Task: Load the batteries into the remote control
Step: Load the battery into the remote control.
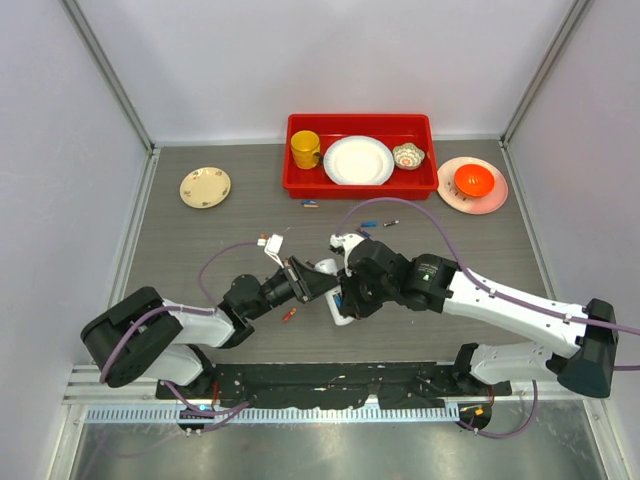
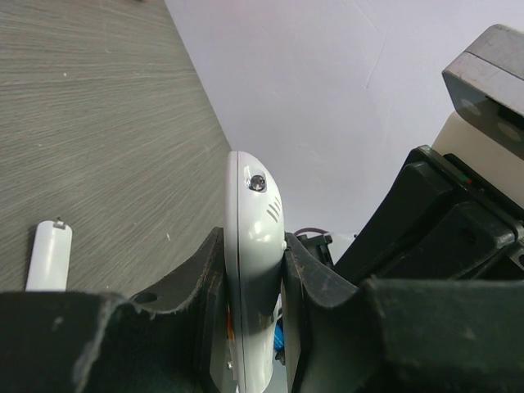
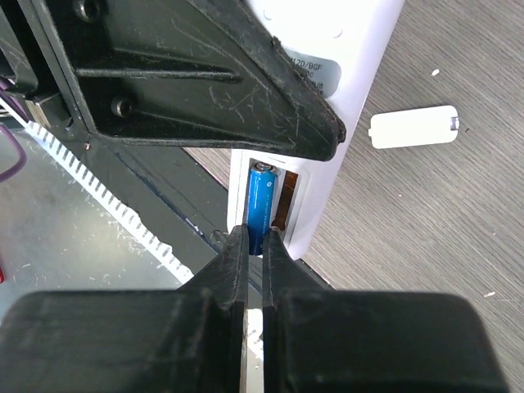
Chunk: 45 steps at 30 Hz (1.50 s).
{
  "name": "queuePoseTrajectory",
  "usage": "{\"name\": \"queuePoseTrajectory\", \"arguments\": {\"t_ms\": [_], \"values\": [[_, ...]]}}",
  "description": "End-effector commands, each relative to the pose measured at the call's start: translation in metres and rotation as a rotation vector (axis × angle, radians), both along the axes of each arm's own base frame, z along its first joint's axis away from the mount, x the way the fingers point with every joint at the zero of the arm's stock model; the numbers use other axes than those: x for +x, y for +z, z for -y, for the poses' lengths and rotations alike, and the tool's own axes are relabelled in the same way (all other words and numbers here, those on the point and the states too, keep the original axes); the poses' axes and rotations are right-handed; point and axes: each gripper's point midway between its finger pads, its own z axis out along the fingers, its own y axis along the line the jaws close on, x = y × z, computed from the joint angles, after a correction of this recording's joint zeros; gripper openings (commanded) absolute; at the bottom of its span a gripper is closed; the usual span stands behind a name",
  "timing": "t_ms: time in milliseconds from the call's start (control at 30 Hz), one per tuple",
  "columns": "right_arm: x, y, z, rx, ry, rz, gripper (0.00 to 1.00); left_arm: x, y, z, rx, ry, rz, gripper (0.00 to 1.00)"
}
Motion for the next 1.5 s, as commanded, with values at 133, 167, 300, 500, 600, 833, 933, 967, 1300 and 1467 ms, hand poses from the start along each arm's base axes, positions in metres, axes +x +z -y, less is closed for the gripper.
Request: {"name": "queuePoseTrajectory", "arguments": {"t_ms": [133, 167, 300, 500, 600, 833, 933, 967, 1300, 1467], "values": [[0.006, 0.007, 0.012, -0.003, -0.009, 0.063, 0.01, -0.030, 0.114, -0.003, -0.325, -0.116, 0.246, 0.00], [0.005, 0.008, 0.012, 0.004, -0.011, 0.066, 0.01, -0.030, 0.115, -0.003, -0.328, -0.120, 0.246, 0.00], [0.005, 0.007, 0.013, 0.006, -0.014, 0.066, 0.01, -0.034, 0.121, 0.001, -0.339, -0.154, 0.251, 0.00], [0.009, 0.010, 0.009, 0.024, -0.032, 0.075, 0.01, -0.042, 0.122, 0.012, -0.338, -0.196, 0.252, 0.00], [0.011, 0.011, 0.004, 0.038, -0.042, 0.074, 0.01, -0.044, 0.121, 0.015, -0.337, -0.198, 0.252, 0.00], [0.019, 0.015, -0.004, 0.070, -0.098, 0.077, 0.01, -0.044, 0.120, 0.020, -0.339, -0.171, 0.246, 0.00], [0.024, 0.018, -0.007, 0.089, -0.130, 0.086, 0.01, -0.039, 0.118, 0.017, -0.339, -0.133, 0.237, 0.00], [0.026, 0.018, -0.009, 0.096, -0.139, 0.090, 0.01, -0.038, 0.117, 0.017, -0.339, -0.125, 0.233, 0.00], [0.036, 0.024, -0.015, 0.142, -0.206, 0.108, 0.01, -0.035, 0.114, 0.014, -0.337, -0.096, 0.222, 0.00], [0.039, 0.028, -0.024, 0.178, -0.214, 0.096, 0.01, -0.036, 0.113, 0.015, -0.333, -0.097, 0.223, 0.00]]}}
